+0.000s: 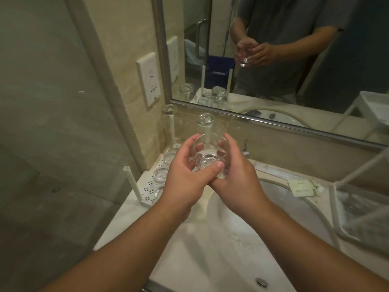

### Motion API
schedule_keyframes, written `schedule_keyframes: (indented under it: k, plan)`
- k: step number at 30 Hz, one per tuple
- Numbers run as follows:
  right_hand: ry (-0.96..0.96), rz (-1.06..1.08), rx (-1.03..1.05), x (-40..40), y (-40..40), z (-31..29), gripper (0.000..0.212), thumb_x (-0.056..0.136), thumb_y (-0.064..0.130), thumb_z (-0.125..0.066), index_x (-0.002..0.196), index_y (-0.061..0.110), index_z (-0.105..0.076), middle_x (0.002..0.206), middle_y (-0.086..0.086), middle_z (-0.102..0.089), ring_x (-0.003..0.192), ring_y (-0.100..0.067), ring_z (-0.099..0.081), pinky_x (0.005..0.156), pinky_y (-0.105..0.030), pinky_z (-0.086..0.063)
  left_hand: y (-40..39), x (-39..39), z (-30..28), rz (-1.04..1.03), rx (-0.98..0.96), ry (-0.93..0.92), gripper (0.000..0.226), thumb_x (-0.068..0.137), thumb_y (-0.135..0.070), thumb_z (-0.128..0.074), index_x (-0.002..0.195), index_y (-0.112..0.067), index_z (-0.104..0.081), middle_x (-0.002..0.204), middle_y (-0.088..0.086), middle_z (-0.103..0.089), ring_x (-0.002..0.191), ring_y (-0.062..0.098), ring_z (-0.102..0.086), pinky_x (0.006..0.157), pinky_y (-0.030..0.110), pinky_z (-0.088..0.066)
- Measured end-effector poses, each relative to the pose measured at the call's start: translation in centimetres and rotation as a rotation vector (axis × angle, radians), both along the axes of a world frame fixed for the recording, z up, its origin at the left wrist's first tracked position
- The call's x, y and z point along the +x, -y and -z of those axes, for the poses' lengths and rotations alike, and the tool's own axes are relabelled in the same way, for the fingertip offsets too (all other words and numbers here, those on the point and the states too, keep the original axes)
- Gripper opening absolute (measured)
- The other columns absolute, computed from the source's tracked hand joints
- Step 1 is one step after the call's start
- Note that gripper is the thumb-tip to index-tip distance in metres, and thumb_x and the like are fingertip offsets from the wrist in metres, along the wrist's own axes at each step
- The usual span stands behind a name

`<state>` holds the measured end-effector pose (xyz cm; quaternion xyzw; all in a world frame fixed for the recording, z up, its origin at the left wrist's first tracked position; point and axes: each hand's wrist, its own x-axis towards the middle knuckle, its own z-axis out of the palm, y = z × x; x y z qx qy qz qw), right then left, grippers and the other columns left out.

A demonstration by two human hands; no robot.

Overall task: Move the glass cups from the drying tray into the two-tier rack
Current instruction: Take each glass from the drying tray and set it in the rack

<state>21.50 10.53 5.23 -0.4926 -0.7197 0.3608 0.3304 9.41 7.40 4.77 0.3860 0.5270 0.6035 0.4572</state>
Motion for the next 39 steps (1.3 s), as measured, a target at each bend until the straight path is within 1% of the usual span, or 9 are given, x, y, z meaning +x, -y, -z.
schedule_keyframes:
  k: [7, 12, 14, 17, 27, 29, 32, 36, 39]
  plan:
    - [0.002, 0.170, -0.031, 6.8, 0.2, 1.0, 0.097, 0.072, 0.023, -0.084, 0.150, 0.030, -0.028, 0.141, 0.014, -0.051, 0.122, -0.004, -0.054, 0.101, -0.023, -0.044, -1.0, 6.3, 0.9, 0.136, -0.025, 0.004, 0.069, 0.066, -0.018, -0.083, 0.123, -0.047, -0.057, 0.128, -0.012, -0.064, 0.116, 0.004, -0.064, 0.089, 0.025, -0.054]
    - [-0.011, 0.266, -0.066, 11.7, 0.9, 1.7, 0.098, 0.067, 0.027, -0.083, 0.149, 0.033, -0.031, 0.137, 0.017, -0.052, 0.117, -0.001, -0.055, 0.095, -0.029, -0.051, -1.5, 11.1, 1.8, 0.233, -0.056, 0.017, 0.075, 0.067, -0.014, -0.084, 0.132, -0.037, -0.055, 0.131, -0.009, -0.064, 0.118, 0.009, -0.064, 0.096, 0.032, -0.053]
    - [-0.024, 0.306, -0.074, 13.6, 1.2, 2.0, 0.096, 0.063, 0.031, -0.078, 0.148, 0.032, -0.034, 0.137, 0.017, -0.053, 0.119, -0.001, -0.054, 0.095, -0.035, -0.052, -1.5, 13.0, 2.1, 0.270, -0.071, 0.021, 0.073, 0.066, -0.015, -0.084, 0.129, -0.040, -0.056, 0.131, -0.009, -0.063, 0.119, 0.008, -0.063, 0.093, 0.029, -0.054]
    - [-0.023, 0.353, -0.070, 16.7, 1.6, 2.6, 0.087, 0.067, 0.024, -0.081, 0.145, 0.029, -0.041, 0.135, 0.016, -0.055, 0.118, -0.001, -0.054, 0.099, -0.031, -0.049, -1.6, 15.8, 2.6, 0.330, -0.089, 0.030, 0.071, 0.070, -0.009, -0.084, 0.128, -0.039, -0.056, 0.130, -0.008, -0.063, 0.116, 0.006, -0.064, 0.085, 0.022, -0.055]
    - [-0.060, 0.494, -0.128, 25.8, 3.5, 5.8, 0.082, 0.066, 0.027, -0.087, 0.137, 0.032, -0.047, 0.128, 0.017, -0.058, 0.113, 0.000, -0.058, 0.095, -0.029, -0.051, -1.0, 24.7, 4.6, 0.495, -0.159, -0.143, 0.073, 0.067, -0.029, -0.084, 0.128, -0.052, -0.052, 0.127, -0.014, -0.062, 0.116, 0.005, -0.062, 0.092, 0.027, -0.056]
    - [-0.075, 0.523, -0.141, 27.4, 4.0, 6.6, 0.083, 0.066, 0.024, -0.086, 0.138, 0.032, -0.046, 0.129, 0.016, -0.059, 0.114, 0.000, -0.058, 0.096, -0.029, -0.051, -0.8, 26.2, 5.1, 0.514, -0.176, -0.213, 0.077, 0.065, -0.039, -0.085, 0.133, -0.052, -0.051, 0.128, -0.012, -0.061, 0.115, 0.004, -0.061, 0.089, 0.026, -0.056]
    - [-0.079, 0.558, -0.152, 29.6, 4.7, 7.5, 0.083, 0.067, 0.018, -0.084, 0.139, 0.031, -0.046, 0.131, 0.015, -0.058, 0.115, 0.000, -0.058, 0.096, -0.027, -0.050, -0.7, 28.3, 5.9, 0.530, -0.199, -0.372, 0.085, 0.061, -0.056, -0.080, 0.138, -0.056, -0.044, 0.127, -0.008, -0.057, 0.115, 0.008, -0.058, 0.096, 0.036, -0.054]
    - [-0.091, 0.589, -0.169, 32.4, 5.6, 8.8, 0.082, 0.068, 0.017, -0.084, 0.139, 0.028, -0.046, 0.130, 0.013, -0.060, 0.113, -0.002, -0.059, 0.092, -0.020, -0.050, -0.1, 30.8, 6.2, 0.585, -0.238, -0.434, 0.085, 0.078, -0.038, -0.083, 0.146, -0.052, -0.035, 0.126, -0.015, -0.050, 0.108, 0.004, -0.059, 0.091, 0.027, -0.055]
    - [-0.100, 0.629, -0.166, 34.6, 6.1, 9.7, 0.080, 0.066, 0.022, -0.086, 0.136, 0.028, -0.048, 0.122, 0.013, -0.063, 0.109, -0.005, -0.061, 0.088, -0.020, -0.050, 0.2, 32.6, 6.6, 0.593, -0.313, -0.351, 0.080, 0.082, -0.025, -0.081, 0.145, -0.048, -0.038, 0.124, -0.013, -0.055, 0.105, 0.013, -0.063, 0.071, 0.022, -0.054]
